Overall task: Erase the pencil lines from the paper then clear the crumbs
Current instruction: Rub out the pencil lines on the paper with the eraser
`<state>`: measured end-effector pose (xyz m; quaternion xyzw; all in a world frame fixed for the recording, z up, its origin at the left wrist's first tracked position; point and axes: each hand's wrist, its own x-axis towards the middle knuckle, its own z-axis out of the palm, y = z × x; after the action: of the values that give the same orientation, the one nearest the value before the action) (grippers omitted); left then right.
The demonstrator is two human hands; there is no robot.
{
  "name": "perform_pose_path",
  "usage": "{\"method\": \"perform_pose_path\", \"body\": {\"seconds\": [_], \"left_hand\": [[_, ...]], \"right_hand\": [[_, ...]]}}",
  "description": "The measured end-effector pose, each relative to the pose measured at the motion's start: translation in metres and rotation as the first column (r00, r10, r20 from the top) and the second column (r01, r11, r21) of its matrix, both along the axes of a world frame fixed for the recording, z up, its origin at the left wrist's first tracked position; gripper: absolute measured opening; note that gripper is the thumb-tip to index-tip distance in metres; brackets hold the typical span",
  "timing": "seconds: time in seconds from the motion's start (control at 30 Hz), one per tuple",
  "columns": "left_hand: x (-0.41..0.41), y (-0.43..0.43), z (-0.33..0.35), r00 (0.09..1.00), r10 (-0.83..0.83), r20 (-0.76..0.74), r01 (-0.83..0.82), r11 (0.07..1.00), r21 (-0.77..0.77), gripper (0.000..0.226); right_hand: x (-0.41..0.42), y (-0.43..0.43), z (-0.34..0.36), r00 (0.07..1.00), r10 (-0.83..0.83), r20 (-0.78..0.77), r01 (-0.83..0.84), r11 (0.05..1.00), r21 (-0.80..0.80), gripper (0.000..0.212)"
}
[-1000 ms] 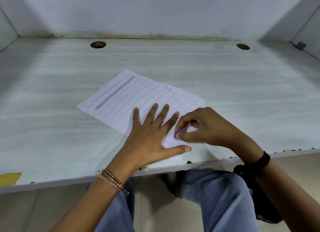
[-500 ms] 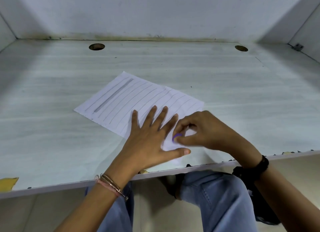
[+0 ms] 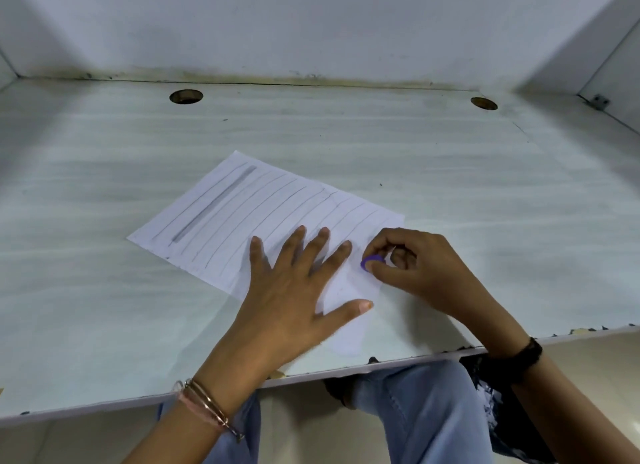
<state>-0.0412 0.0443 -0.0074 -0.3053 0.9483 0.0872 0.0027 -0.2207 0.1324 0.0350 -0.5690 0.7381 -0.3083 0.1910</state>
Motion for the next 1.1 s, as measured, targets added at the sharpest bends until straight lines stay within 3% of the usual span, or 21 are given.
{"method": "perform_pose_path", "body": {"seconds": [0.13,0.27,0.4,0.53,0.63,0.67,0.8,0.93,1.03,1.1], "left_hand": [[-0.019,-0.020,0.017,0.992,-0.095,-0.080,0.087,0.991,-0.105,0.088],[-0.030,-0.033,0.005,0.967,-0.227,-0.117,0.222,0.974,-0.054,0.089],[-0.031,-0.036,-0.007,0.977,-0.206,-0.055,0.205,0.979,-0.022,0.095],[-0.032,-0.037,-0.009,0.976,-0.205,-0.073,0.201,0.978,-0.050,0.097],[-0.032,-0.037,-0.010,0.977,-0.196,-0.089,0.193,0.980,-0.040,0.095],[-0.032,-0.036,-0.010,0.976,-0.197,-0.092,0.195,0.980,-0.027,0.095],[-0.033,-0.037,-0.009,0.974,-0.212,-0.081,0.208,0.977,-0.047,0.096],[-0.032,-0.035,-0.009,0.976,-0.198,-0.088,0.198,0.980,-0.019,0.094],[-0.033,-0.036,-0.008,0.973,-0.207,-0.105,0.204,0.978,-0.039,0.096],[-0.033,-0.036,-0.008,0.974,-0.205,-0.099,0.203,0.979,-0.027,0.095]], "right_hand": [[-0.007,-0.001,-0.003,0.998,-0.012,0.064,0.011,1.000,0.013,0.011],[-0.009,-0.001,-0.004,0.991,-0.030,0.134,0.031,0.999,-0.008,0.009],[-0.011,-0.005,-0.004,0.992,-0.110,0.061,0.115,0.990,-0.087,0.015],[0.002,-0.004,0.002,0.995,0.103,-0.016,-0.103,0.994,0.019,0.014],[-0.014,-0.012,0.005,0.995,-0.042,-0.090,0.039,0.999,-0.028,0.012],[-0.016,-0.014,0.007,0.994,-0.057,-0.097,0.054,0.998,-0.026,0.011],[-0.005,-0.013,0.011,0.981,0.174,-0.083,-0.163,0.980,0.115,0.010],[-0.020,-0.019,0.014,0.987,-0.014,-0.161,0.019,0.999,0.026,0.004],[-0.006,-0.015,0.016,0.977,0.178,-0.118,-0.163,0.978,0.128,0.004],[-0.013,-0.016,0.014,0.982,0.123,-0.143,-0.106,0.987,0.118,0.005]]}}
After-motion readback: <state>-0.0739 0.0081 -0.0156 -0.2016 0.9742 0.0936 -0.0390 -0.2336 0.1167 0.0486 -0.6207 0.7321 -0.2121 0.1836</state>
